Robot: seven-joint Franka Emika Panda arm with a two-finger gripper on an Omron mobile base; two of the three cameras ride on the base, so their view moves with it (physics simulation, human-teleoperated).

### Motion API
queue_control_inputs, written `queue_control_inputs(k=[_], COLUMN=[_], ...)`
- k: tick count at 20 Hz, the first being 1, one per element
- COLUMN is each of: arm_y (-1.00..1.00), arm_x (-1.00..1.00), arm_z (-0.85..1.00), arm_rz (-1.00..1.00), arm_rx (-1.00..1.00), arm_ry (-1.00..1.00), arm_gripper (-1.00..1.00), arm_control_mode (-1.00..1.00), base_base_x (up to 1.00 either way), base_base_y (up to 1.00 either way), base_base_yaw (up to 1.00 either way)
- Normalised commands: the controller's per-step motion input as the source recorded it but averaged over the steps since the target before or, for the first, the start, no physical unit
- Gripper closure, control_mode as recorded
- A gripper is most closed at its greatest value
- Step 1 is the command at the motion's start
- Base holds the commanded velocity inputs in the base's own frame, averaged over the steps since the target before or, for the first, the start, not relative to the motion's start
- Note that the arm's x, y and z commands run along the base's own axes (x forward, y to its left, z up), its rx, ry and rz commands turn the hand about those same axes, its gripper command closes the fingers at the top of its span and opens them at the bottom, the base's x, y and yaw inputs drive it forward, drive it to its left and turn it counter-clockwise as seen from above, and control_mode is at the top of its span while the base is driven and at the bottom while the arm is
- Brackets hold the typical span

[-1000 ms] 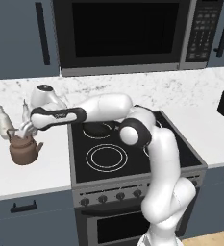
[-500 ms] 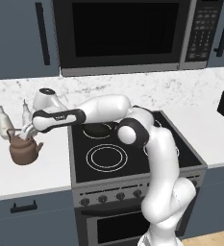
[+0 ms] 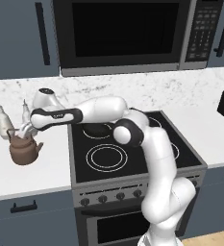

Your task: Pick the kettle from the counter and place it on a stove burner. Then turn the burner on.

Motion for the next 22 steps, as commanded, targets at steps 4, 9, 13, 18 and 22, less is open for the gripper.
queue_control_inputs(k=[4,9,13,18,22], arm_y=[0.21,0.14,0.0,0.0,0.0], arm_x=[0.01,0.0,0.0,0.0,0.0], arm_z=[0.0,0.0,0.0,0.0,0.0], arm_rz=[0.01,0.03,0.0,0.0,0.0], arm_rx=[0.0,0.0,0.0,0.0,0.0], arm_ry=[0.03,0.0,0.0,0.0,0.0], arm_gripper=[-1.0,-1.0,-1.0,1.0,1.0], arm_control_mode=[-1.0,-1.0,-1.0,-1.0,-1.0], base_base_x=[0.0,0.0,0.0,0.0,0.0], base_base_y=[0.0,0.0,0.0,0.0,0.0], base_base_yaw=[0.0,0.0,0.0,0.0,0.0])
